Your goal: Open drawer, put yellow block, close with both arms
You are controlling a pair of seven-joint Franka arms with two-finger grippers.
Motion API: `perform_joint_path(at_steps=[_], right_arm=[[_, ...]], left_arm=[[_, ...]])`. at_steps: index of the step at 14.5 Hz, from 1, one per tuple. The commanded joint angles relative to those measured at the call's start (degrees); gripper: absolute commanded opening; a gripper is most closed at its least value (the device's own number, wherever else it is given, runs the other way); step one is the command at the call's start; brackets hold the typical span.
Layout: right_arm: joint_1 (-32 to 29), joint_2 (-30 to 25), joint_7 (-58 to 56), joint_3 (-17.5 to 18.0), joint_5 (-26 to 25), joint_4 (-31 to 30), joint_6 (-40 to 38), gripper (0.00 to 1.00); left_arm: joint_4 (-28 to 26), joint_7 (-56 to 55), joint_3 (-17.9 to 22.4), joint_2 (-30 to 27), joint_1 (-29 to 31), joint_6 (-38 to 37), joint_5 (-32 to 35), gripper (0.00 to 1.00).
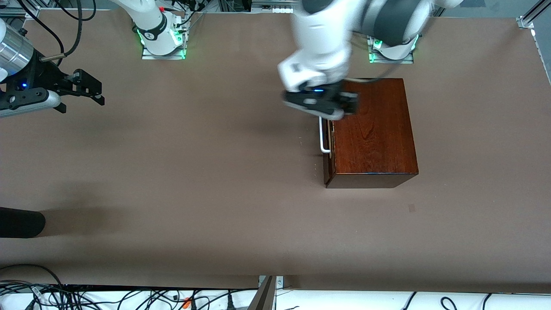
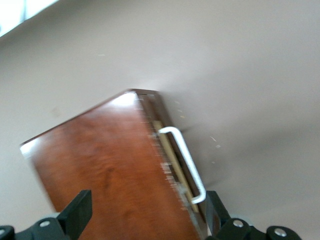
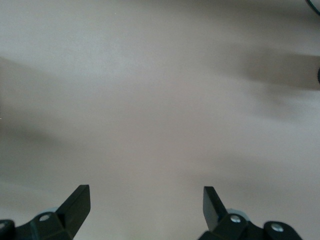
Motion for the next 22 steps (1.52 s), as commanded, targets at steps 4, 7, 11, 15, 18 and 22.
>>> perform_joint_path(at_steps=[4, 7, 11, 15, 18, 22], right_arm=[[-0.2, -0.1, 0.5, 0.2, 1.0, 0.3, -0.5, 1.0], [-0.2, -0.1, 0.5, 0.2, 1.0, 0.3, -0.5, 1.0], [-0.2, -0.1, 0.5, 0.2, 1.0, 0.3, -0.5, 1.0], [-0.2, -0.1, 0.5, 0.1, 1.0, 0.3, -0.5, 1.0], [-0.2, -0.1, 0.5, 0.1, 1.0, 0.3, -0.5, 1.0], [-0.3, -0.1, 0.5, 0.1, 1.0, 0.3, -0.5, 1.0]], left_arm=[[-2.9, -0.7, -1.0, -7.3, 17.4, -5.3, -5.4, 1.0], [-10.3, 1.6, -0.8, -11.8, 22.7, -3.2, -7.3, 1.0], [-19.2, 8.0, -0.4, -17.4, 25.3, 1.0, -7.9, 1.0], [-24.5, 15.0, 0.8, -20.5, 26.2, 4.4, -9.4, 1.0], [-24.6, 14.9, 0.8, -20.5, 26.2, 4.4, -8.7, 1.0], [-24.1, 14.9, 0.8, -20.1, 26.2, 4.4, -8.7, 1.0]])
